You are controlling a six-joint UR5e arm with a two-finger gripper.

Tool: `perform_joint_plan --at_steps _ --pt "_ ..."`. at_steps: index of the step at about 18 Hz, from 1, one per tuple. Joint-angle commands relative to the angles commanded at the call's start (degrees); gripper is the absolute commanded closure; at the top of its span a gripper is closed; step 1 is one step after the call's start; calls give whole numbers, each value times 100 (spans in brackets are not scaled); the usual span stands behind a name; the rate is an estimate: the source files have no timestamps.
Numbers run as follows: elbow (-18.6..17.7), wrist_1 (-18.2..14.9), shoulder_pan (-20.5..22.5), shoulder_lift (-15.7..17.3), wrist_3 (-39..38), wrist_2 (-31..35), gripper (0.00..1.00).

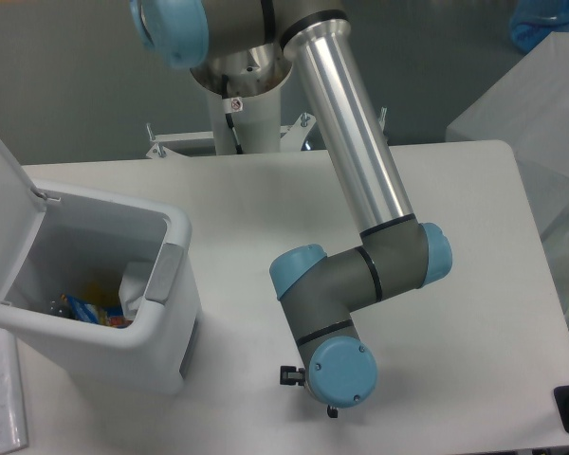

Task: Place the trash in the trash can
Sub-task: 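Lower the gripper and grasp the toothpaste tube at its cap end, then lift the tube and carry it over the trash bin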

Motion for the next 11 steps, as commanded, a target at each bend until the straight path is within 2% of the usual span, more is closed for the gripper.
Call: perform_joint_plan --at_steps 7,11 --pt "17 0 -9 88 9 -35 100" --pt "53 0 0 447 44 -105 100"
